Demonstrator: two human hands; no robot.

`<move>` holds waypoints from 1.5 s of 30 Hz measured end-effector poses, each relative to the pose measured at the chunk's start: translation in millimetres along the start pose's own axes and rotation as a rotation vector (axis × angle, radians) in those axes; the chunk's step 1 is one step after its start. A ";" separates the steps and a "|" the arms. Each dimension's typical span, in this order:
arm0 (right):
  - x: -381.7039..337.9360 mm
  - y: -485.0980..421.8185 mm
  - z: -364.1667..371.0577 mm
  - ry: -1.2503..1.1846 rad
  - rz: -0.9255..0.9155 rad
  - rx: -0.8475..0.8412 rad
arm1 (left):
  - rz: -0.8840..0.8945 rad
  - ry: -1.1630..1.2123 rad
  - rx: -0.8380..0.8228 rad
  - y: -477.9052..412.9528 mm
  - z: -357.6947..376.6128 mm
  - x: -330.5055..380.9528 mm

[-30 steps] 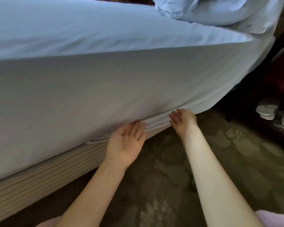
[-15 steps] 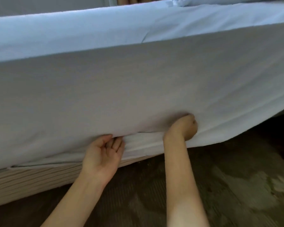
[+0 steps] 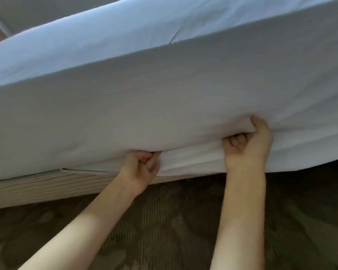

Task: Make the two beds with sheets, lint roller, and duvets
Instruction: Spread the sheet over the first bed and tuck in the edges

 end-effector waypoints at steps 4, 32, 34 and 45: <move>-21.7 -5.6 -10.4 -0.084 0.074 -0.134 | -0.082 0.010 -0.075 -3.8 -7.3 -1.5; 8.7 -34.2 40.3 -0.146 -0.201 -0.161 | -0.274 0.137 -0.795 -23.6 35.6 27.4; 12.4 -37.4 40.3 -0.177 -0.229 -0.162 | -0.291 0.159 -0.787 -27.4 36.6 25.3; 8.0 -34.2 36.0 -0.032 -0.139 -0.159 | -0.546 -0.075 -0.724 5.8 19.7 -1.3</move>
Point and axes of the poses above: each hand's wrist, its own y-axis away from the middle knuckle, its own z-axis out of the palm, x = y × z, the point moved 5 cm from there along -y, towards the middle knuckle, and after that the axes turned 12 degrees about -z, right-handed, at the moved point
